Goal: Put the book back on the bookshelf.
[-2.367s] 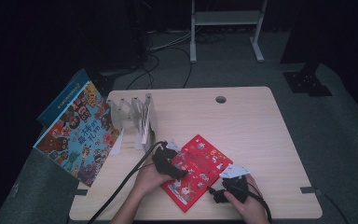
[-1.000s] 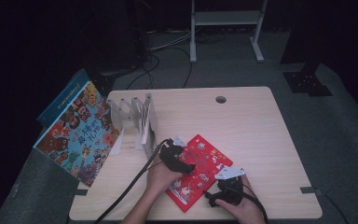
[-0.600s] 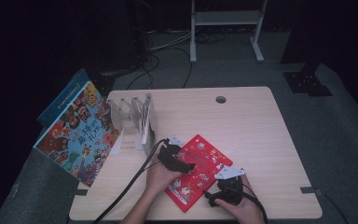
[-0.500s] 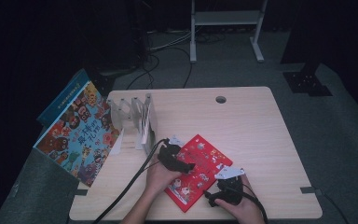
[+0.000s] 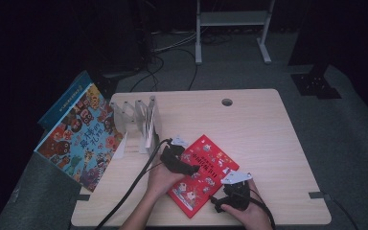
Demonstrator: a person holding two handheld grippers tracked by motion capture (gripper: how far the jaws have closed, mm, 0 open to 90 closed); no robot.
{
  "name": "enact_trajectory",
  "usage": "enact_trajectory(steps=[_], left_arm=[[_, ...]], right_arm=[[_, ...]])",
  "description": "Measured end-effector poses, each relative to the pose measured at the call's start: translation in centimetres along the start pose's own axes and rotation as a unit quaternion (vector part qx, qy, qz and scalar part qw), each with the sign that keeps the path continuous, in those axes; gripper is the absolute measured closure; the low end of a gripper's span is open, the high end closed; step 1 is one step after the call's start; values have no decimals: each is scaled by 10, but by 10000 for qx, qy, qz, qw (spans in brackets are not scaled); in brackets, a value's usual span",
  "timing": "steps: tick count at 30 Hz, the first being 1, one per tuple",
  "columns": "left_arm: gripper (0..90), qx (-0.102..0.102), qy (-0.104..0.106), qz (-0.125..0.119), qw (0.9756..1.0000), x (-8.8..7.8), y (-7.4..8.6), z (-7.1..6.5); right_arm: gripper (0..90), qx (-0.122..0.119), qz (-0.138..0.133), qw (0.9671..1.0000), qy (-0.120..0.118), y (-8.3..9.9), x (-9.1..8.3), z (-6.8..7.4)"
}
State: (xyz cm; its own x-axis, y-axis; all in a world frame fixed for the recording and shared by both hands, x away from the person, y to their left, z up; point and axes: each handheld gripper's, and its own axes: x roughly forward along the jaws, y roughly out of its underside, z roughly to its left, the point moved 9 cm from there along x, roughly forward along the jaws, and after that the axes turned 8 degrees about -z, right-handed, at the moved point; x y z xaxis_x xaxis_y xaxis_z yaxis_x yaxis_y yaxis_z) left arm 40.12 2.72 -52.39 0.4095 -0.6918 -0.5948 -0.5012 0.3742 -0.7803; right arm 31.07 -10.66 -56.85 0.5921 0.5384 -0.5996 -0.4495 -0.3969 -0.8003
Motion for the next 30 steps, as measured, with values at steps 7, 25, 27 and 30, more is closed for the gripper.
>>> enact_trajectory(steps=[7, 25, 27, 30], left_arm=[[27, 351, 223, 79, 9991, -21, -18, -11], [276, 721, 1159, -357, 9900, -72, -67, -58], [340, 717, 1274, -475, 9881, -75, -71, -62], [422, 760, 1308, -569, 9868, -77, -73, -65]], right_arm=[[0, -19, -4, 10000, -24, 1, -1, 0], [0, 26, -25, 10000, -74, 2, -4, -1], [0, -6, -12, 10000, -69, 3, -4, -1], [0, -42, -18, 10000, -52, 3, -5, -2]])
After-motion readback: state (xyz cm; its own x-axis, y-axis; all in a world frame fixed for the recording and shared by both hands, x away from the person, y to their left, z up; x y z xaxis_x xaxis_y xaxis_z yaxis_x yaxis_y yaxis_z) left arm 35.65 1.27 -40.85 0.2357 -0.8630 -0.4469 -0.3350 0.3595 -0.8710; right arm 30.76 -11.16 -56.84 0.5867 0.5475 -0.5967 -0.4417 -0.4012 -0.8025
